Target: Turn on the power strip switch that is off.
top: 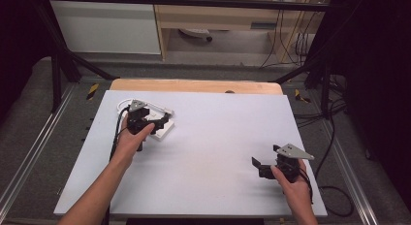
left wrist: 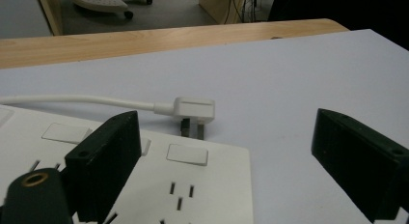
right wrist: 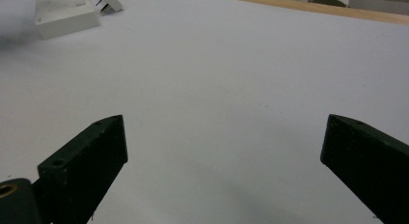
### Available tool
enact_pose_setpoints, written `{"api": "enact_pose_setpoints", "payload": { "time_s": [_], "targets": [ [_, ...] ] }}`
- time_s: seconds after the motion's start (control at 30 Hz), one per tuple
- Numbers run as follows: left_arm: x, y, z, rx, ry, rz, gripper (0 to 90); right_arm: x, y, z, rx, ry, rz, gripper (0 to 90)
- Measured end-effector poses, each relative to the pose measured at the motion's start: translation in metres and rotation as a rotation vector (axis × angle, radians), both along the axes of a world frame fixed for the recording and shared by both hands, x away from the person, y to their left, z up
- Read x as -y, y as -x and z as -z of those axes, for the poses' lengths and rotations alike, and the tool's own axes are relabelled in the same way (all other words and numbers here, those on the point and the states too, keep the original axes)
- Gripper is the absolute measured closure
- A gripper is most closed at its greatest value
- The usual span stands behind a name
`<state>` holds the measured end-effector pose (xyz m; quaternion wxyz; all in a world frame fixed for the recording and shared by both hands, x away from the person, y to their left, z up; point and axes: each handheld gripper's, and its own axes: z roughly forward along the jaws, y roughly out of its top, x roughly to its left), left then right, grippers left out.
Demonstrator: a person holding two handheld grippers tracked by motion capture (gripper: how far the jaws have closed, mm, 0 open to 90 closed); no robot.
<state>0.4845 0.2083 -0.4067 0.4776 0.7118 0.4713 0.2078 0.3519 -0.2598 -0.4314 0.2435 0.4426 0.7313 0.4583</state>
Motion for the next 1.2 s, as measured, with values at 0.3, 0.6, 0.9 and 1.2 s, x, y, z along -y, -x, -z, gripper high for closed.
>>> {"api": "enact_pose_setpoints", "payload": {
  "time_s": [0.3,0.6,0.9,1.2],
  "targets": [
    [-0.008,0.027,-0.015,0.027,0.030,0.055,10.0,0.000,0.000,0.000,0.000,0.002,0.004,3.0],
    [-0.028,0.057,-0.029,0.075,0.064,0.067,8.7,0.000,0.000,0.001,-0.004,0.009,0.005,3.0],
    [-0.052,0.085,-0.036,0.102,0.081,0.068,7.3,-0.001,0.000,0.001,-0.006,0.009,0.008,3.0],
    [-0.077,0.113,-0.034,0.127,0.096,0.050,7.1,-0.001,0.001,0.001,-0.005,0.010,0.009,3.0]
  ]
}}
